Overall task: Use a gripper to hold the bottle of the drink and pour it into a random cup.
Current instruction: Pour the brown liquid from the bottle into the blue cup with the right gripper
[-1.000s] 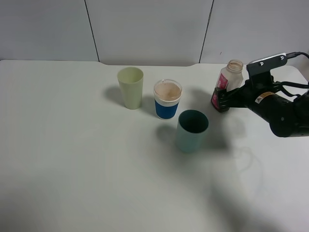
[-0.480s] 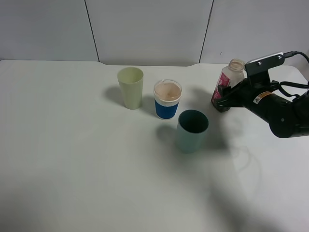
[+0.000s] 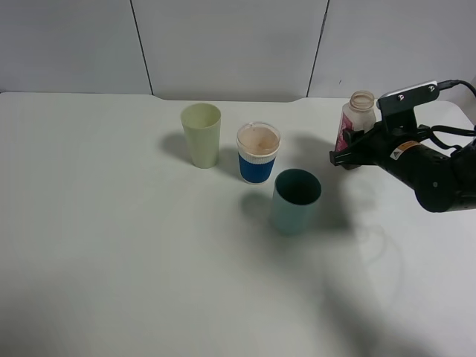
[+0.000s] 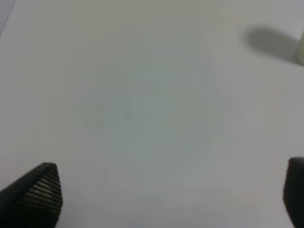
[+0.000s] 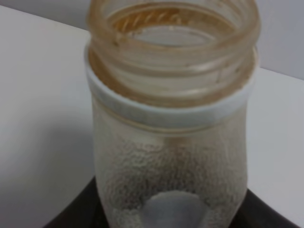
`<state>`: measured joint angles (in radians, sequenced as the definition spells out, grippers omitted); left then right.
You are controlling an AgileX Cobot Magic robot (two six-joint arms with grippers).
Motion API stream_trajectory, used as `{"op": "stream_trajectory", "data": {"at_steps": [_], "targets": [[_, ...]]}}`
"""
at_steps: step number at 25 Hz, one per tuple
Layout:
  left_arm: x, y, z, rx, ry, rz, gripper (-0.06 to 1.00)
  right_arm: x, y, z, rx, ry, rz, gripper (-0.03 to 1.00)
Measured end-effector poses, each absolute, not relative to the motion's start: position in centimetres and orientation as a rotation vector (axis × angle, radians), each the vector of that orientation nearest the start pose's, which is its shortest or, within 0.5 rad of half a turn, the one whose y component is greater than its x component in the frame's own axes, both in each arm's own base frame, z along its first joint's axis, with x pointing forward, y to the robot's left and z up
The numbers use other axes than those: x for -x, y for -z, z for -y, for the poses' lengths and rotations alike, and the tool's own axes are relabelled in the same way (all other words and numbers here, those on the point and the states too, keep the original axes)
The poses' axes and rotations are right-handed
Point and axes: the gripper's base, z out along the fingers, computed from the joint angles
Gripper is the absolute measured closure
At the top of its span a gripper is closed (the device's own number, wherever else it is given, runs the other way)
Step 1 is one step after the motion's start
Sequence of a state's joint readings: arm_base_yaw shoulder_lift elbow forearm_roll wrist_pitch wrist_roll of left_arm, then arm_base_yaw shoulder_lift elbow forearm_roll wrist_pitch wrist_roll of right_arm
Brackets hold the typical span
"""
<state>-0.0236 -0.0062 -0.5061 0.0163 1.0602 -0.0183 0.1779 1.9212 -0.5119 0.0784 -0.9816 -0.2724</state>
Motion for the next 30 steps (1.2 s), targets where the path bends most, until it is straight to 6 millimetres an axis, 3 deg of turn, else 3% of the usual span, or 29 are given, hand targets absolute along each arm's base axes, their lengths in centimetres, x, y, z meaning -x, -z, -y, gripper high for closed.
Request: {"op": "stream_trajectory", "data": {"at_steps": [6, 12, 21, 30], "targets": [[0.7, -27.9, -0.1, -0.005, 0.007, -2.031, 0.02, -29.8, -10.7, -4.8, 0.326, 0.074, -1.885, 0.59], [0.7, -27.9, -0.1, -0.005, 0.007, -2.031, 0.02, -29.5, -11.5, -5.5, 0.264, -0.085, -1.917, 0.59], [0.7, -27.9, -0.1, -0.005, 0.007, -2.031, 0.02, -28.7, -15.4, -6.9, 0.269, -0.326, -1.834, 0.59], [0.7, -27.9, -0.1, -0.005, 0.007, -2.031, 0.02, -27.3, -19.3, -6.5, 0.267, -0.305, -1.827, 0.59]]}}
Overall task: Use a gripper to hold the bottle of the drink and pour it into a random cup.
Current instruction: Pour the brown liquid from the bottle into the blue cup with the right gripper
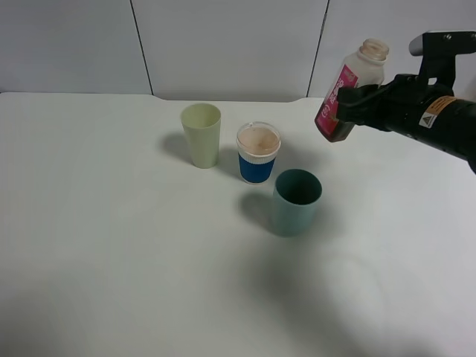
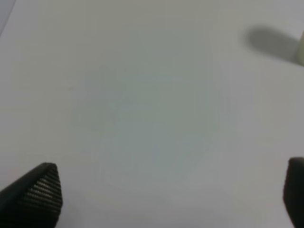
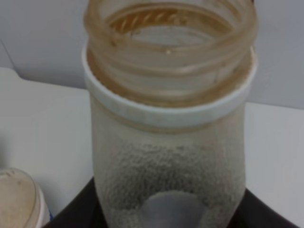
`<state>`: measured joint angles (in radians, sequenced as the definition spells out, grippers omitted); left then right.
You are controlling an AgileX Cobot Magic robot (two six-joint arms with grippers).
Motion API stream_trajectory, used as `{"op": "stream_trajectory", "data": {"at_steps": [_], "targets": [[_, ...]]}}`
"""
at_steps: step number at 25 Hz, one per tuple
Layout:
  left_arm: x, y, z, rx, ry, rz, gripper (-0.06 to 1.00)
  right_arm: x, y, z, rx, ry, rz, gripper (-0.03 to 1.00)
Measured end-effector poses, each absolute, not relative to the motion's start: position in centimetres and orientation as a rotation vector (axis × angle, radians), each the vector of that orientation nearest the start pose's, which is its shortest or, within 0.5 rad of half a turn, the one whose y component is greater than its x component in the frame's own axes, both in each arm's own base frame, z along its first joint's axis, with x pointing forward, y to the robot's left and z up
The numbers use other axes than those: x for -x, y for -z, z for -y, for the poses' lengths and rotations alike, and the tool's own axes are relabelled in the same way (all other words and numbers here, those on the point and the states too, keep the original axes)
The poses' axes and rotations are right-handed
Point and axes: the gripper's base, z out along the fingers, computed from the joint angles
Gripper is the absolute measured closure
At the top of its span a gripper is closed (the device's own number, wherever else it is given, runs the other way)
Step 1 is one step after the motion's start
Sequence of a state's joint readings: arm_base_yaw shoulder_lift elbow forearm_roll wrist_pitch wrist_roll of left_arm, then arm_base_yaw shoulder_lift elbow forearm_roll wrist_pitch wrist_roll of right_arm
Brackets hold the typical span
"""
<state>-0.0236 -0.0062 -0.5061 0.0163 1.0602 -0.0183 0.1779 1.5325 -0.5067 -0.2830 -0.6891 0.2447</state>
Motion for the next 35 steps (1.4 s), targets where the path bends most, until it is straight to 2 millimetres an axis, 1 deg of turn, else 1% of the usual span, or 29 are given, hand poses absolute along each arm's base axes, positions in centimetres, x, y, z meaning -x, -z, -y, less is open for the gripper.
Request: {"op": "stream_trajectory", "data": {"at_steps": [4, 5, 9, 11, 16, 19, 26, 31, 35], "targets": [[0.7, -27.9, -0.1, -0.005, 0.007, -2.031, 0.02, -26.9, -21.6, -6.6, 0.279, -0.313, -1.823, 0.59], [0.7, -27.9, -0.1, -0.005, 0.007, -2.031, 0.02, -27.1, -23.0, -6.7, 0.286, -0.324, -1.830, 0.59], [0.7, -27.9, -0.1, -0.005, 0.007, -2.031, 0.02, -28.0, -25.0, -7.3, 0.325, -0.306, -1.908, 0.59], [0.7, -27.9, -0.1, -0.005, 0.007, -2.031, 0.02, -28.5, -25.7, -7.6, 0.353, -0.259, -1.950, 0.59], [0.7, -27.9, -0.1, -0.005, 0.007, -2.031, 0.02, -29.3, -27.8, -8.6, 0.453, -0.115, -1.952, 0.59], [0.7, -27.9, -0.1, -0.005, 0.007, -2.031, 0.02, -29.3, -28.3, -9.0, 0.499, -0.041, -1.954, 0.59], [0.7, -27.9, -0.1, -0.005, 0.007, -2.031, 0.02, -29.1, -28.2, -9.5, 0.536, 0.002, -1.961, 0.59], [0.7, -27.9, -0.1, -0.005, 0.007, -2.031, 0.02, -29.0, -27.7, -11.1, 0.603, 0.074, -1.940, 0.59], [0.7, -27.9, -0.1, -0.005, 0.007, -2.031, 0.02, -29.3, -26.7, -12.5, 0.530, 0.084, -1.955, 0.59]]}}
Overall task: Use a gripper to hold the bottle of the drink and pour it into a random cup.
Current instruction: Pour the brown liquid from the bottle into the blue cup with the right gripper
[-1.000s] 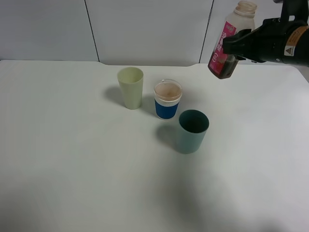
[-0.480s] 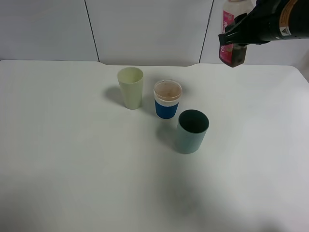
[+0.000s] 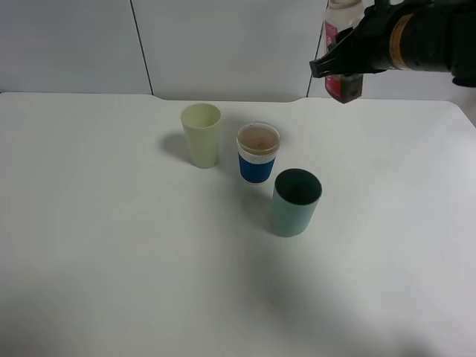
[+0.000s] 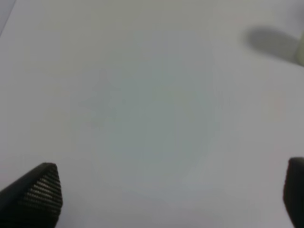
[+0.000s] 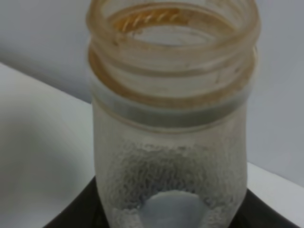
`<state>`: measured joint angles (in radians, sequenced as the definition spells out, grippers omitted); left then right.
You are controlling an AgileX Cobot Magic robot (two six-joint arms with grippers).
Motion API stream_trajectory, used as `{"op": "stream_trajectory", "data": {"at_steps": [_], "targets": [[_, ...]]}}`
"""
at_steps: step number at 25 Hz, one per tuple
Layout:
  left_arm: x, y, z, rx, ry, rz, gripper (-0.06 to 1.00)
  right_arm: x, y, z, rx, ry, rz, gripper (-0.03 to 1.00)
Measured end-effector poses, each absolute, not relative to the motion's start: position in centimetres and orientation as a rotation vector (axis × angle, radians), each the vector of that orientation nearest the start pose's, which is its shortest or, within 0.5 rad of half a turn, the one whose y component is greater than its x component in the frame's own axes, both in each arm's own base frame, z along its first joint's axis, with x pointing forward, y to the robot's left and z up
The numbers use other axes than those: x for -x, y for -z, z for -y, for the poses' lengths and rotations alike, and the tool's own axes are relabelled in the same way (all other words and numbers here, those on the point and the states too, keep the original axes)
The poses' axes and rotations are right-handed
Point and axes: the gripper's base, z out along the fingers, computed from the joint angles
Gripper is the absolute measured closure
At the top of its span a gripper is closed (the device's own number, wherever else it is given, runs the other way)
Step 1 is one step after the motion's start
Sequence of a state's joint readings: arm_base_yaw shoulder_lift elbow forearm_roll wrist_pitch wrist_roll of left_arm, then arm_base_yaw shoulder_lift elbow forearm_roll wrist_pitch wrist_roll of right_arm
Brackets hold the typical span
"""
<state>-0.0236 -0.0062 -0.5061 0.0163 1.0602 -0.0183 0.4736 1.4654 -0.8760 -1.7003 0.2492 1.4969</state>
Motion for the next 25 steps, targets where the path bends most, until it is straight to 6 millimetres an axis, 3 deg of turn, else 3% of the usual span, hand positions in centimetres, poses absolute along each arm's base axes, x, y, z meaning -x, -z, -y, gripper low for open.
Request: {"op": "stream_trajectory", "data": {"at_steps": [5, 14, 21, 25], "targets": [[0.7, -27.9, -0.1, -0.005, 0.007, -2.031, 0.02, -29.7, -24.3, -14.2, 0.570, 0.140, -1.994, 0.59], [0.7, -27.9, -0.1, -0.005, 0.007, -2.031, 0.02, -29.8, -20.2, -16.7, 0.791, 0.289, -2.021, 0.59], [0.7, -27.9, -0.1, -0.005, 0.007, -2.031, 0.02, -30.0, -19.9, -19.3, 0.938, 0.363, -1.942, 0.59], [0.7, -27.9, -0.1, -0.005, 0.007, -2.031, 0.02, -29.9, -20.1, -19.8, 1.066, 0.471, -1.867, 0.59]]}}
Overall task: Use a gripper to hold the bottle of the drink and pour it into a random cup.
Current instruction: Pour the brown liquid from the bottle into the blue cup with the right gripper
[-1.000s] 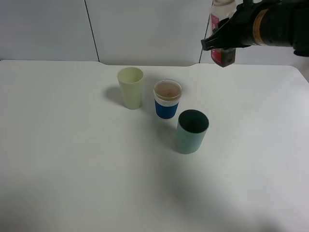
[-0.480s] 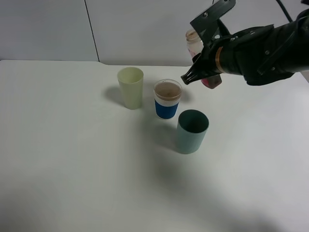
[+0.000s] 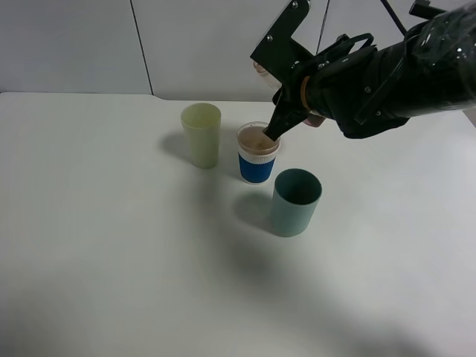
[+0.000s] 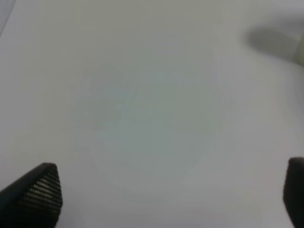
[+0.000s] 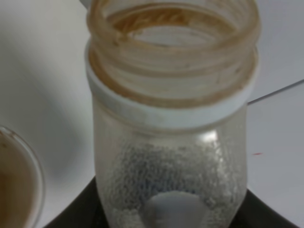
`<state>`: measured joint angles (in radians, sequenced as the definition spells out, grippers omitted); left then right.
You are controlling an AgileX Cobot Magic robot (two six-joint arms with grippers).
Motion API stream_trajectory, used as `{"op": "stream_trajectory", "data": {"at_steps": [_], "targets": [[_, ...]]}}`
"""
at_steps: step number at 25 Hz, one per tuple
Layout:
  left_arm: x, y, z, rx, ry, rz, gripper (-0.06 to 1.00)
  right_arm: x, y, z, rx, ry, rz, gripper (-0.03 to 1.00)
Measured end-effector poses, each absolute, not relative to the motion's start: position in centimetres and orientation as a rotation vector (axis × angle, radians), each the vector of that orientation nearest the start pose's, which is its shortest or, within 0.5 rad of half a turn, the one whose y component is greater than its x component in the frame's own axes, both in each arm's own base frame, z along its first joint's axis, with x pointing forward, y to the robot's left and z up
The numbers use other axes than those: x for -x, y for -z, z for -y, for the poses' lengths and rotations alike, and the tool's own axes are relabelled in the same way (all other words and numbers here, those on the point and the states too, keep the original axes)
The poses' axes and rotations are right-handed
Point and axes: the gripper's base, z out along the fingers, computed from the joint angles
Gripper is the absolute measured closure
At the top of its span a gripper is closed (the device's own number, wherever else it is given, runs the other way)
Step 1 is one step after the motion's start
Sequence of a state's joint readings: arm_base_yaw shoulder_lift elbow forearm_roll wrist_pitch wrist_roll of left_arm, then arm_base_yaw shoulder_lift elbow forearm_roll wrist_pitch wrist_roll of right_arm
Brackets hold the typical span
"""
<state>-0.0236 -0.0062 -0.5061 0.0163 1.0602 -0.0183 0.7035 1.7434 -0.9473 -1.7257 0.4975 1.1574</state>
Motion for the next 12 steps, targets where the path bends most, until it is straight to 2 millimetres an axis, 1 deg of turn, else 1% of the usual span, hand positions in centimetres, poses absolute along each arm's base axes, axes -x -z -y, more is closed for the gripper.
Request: {"op": "stream_trajectory", "data": {"at_steps": [5, 12], "targets": [[0.65, -27.90, -0.14, -0.005, 0.007, -2.031, 0.02, -29.74, -20.14, -20.03, 1.263, 0.614, -1.755, 0.59], [0.65, -27.90, -0.14, -0.005, 0.007, -2.031, 0.02, -29.78, -20.22, -19.89, 1.429, 0.746, -1.649, 0.59]]}}
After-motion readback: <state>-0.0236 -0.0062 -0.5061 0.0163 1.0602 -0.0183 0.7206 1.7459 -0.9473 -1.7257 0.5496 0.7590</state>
